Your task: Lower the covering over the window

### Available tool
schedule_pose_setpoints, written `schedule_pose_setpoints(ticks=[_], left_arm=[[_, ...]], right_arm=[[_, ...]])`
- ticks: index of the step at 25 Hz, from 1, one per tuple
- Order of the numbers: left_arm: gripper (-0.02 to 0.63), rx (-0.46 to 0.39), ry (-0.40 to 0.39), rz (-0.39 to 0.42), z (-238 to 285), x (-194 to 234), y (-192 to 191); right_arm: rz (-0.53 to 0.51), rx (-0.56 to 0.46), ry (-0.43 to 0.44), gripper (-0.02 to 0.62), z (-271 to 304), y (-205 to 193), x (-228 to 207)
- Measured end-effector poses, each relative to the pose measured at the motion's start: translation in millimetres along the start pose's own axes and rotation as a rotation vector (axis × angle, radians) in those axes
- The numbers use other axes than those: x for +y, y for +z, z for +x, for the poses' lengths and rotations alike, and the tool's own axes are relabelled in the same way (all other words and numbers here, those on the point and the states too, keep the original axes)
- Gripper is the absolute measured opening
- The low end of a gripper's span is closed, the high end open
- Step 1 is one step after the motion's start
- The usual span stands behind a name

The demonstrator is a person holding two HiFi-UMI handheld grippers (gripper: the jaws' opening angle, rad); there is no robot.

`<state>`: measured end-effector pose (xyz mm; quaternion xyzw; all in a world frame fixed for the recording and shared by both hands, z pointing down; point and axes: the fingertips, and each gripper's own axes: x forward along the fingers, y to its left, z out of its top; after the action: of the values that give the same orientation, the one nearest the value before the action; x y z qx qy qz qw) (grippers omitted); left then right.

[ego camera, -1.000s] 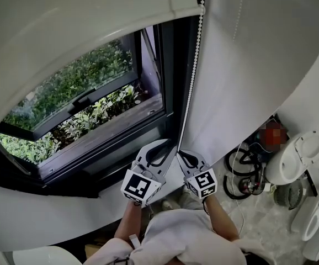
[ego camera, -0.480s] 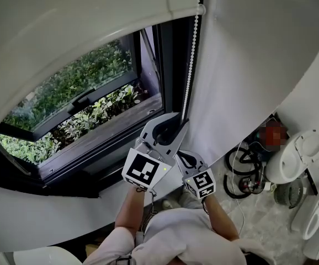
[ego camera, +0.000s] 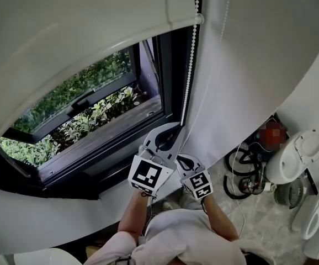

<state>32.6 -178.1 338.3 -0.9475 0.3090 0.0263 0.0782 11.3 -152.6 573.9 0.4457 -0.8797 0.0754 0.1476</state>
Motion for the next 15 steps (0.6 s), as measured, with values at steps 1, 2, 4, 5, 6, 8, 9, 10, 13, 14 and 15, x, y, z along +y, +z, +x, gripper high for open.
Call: schedule_pose_setpoints(ticks=[1,2,4,5,6,8,9,10,13,14,15], left_arm=[[0.014,0.014,0.001,-0.007,-0.2,-0.6,-5.7],[0.014,0.027,0.001,-0.014,-0.3,-1.6,-11.6],[0.014,0.054,0.001,-0.022,-0.6,-3.8,-24.3],[0.014,0.067,0.001,-0.026,-1.0,-4.8,-30.7],[0.014,0.079,0.001,-0.031,-1.3,-5.9,-36.8],[0.014,0.1,0.0,-0.039,-2.0,-8.8,-47.9],[0.014,0.108,0.0,-0.044,-2.2,-10.0,-52.9],[0.014,0.116,0.001,-0.049,-2.1,-10.7,-57.9],[0.014,0.144,0.003,-0.06,-1.9,-12.0,-74.5],[0.014,0.155,0.003,-0.064,-2.5,-13.2,-81.1],[0.014,0.166,0.002,-0.07,-3.2,-14.7,-87.8]], right_arm=[[0.001,0.013,0.004,0.009,1.5,-4.6,0.8],[0.002,0.026,0.008,0.009,2.9,-9.6,1.7],[0.007,0.053,0.017,0.009,5.9,-20.8,3.9],[0.01,0.068,0.021,0.009,7.3,-26.9,5.0],[0.014,0.082,0.023,0.009,8.4,-32.9,5.9],[0.02,0.107,0.027,0.009,9.7,-44.0,7.6],[0.024,0.118,0.029,0.009,10.4,-49.0,8.2],[0.027,0.127,0.032,0.009,11.4,-53.5,8.4],[0.03,0.163,0.04,0.009,15.9,-68.2,9.8],[0.03,0.18,0.043,0.009,17.1,-74.4,10.8],[0.031,0.196,0.046,0.009,17.9,-81.2,11.7]])
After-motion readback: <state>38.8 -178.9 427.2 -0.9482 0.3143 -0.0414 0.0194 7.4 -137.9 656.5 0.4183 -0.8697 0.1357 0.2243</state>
